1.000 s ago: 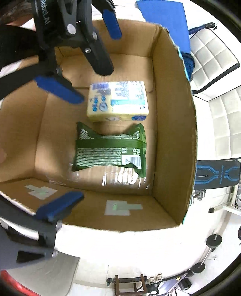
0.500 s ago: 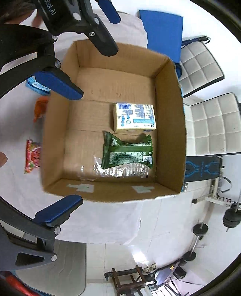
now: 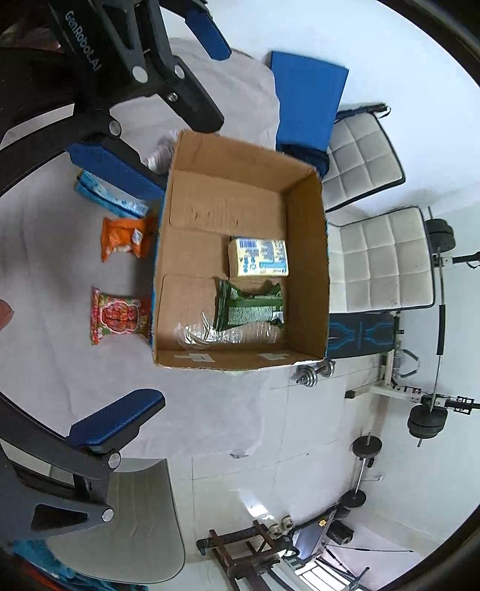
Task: Organize soft objects
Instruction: 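Withdraw both tools from the box toward the remaining items, then grasp the red-orange snack bag with the right tool while the left tool grasps the lavender cloth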
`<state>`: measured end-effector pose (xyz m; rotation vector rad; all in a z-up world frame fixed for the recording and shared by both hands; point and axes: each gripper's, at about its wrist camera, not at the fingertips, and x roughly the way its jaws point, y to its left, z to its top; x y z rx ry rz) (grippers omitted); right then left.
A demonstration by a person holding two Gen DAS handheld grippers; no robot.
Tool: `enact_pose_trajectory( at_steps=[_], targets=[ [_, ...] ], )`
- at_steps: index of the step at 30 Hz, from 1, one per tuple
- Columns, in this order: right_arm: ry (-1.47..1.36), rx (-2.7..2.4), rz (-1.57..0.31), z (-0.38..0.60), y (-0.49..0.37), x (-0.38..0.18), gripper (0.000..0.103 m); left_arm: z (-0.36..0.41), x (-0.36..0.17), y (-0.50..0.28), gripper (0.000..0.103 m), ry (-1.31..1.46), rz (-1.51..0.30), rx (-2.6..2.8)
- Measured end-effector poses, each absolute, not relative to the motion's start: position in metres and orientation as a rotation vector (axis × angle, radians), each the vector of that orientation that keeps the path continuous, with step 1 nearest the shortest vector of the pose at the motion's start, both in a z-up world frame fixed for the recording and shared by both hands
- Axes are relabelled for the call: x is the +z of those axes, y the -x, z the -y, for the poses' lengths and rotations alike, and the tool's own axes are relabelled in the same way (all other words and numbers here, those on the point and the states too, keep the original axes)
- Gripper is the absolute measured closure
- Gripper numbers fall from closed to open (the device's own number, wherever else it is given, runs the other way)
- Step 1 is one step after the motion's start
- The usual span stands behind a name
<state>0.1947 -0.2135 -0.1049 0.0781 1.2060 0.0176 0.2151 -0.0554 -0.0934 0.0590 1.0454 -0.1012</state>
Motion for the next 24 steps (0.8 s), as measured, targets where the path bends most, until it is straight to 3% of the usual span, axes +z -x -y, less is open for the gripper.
enact_pose_trajectory(
  at_steps=[10,24],
  targets=[
    [-0.095,0.005,-1.234,0.229,-0.173,-0.107,0.0,0.017,-0.109,-0.202,0.0,-0.039,-1.099,-0.038],
    [-0.217,-0.077,-1.56,0.243,-0.177,-0.303,0.0,-0.061,-0.29,-0.22,0.0,0.105,-1.478,0.123]
  ],
)
